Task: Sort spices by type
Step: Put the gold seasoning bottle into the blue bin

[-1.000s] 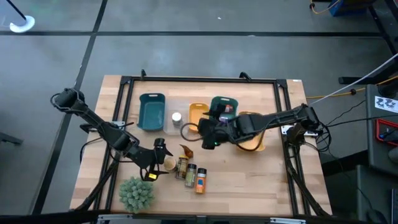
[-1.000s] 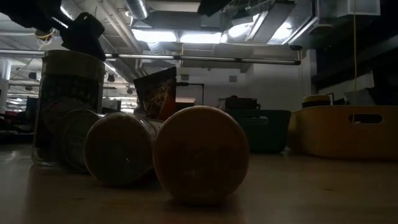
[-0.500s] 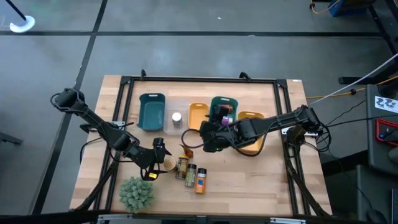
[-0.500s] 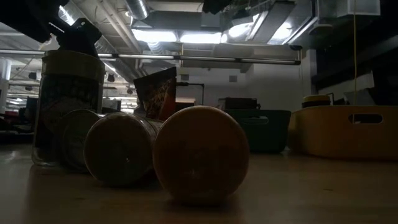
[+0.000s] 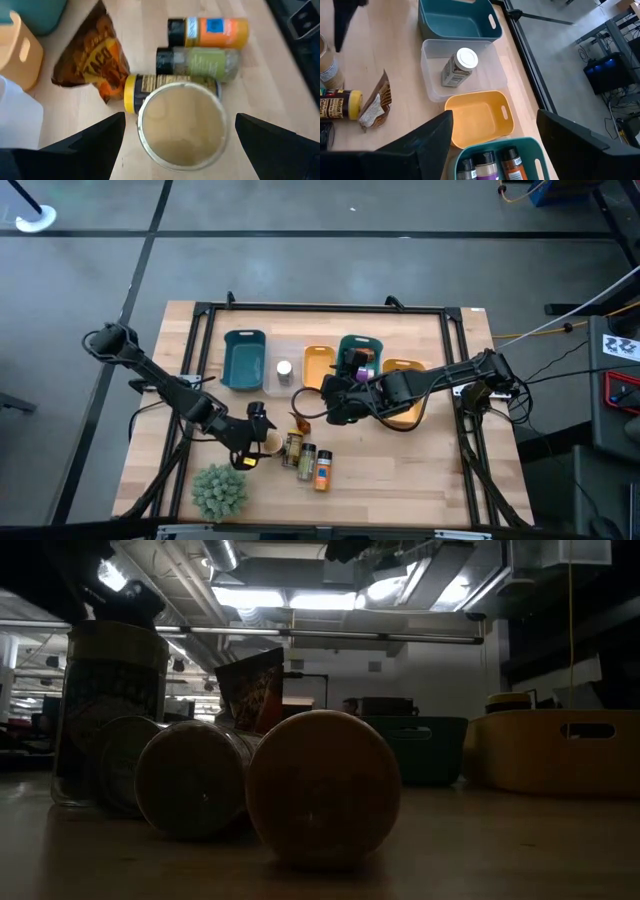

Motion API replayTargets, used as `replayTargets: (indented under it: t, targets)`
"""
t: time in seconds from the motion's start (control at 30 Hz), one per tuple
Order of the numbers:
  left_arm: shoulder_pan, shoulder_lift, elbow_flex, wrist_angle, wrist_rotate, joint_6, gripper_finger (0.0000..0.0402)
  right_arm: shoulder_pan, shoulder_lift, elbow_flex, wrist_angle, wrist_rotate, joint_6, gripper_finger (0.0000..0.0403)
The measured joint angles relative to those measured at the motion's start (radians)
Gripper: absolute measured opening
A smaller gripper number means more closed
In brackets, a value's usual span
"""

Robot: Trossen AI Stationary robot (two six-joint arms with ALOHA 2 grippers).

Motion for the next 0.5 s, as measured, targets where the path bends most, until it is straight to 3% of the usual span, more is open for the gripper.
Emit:
replayTargets:
  t: [0.5]
  targets:
    - [0.003,0.106,-0.001,0.039,0.0,-0.025,0.0363,-0.001,0.0,0.0,0.002,0.0,0.0,0.0287]
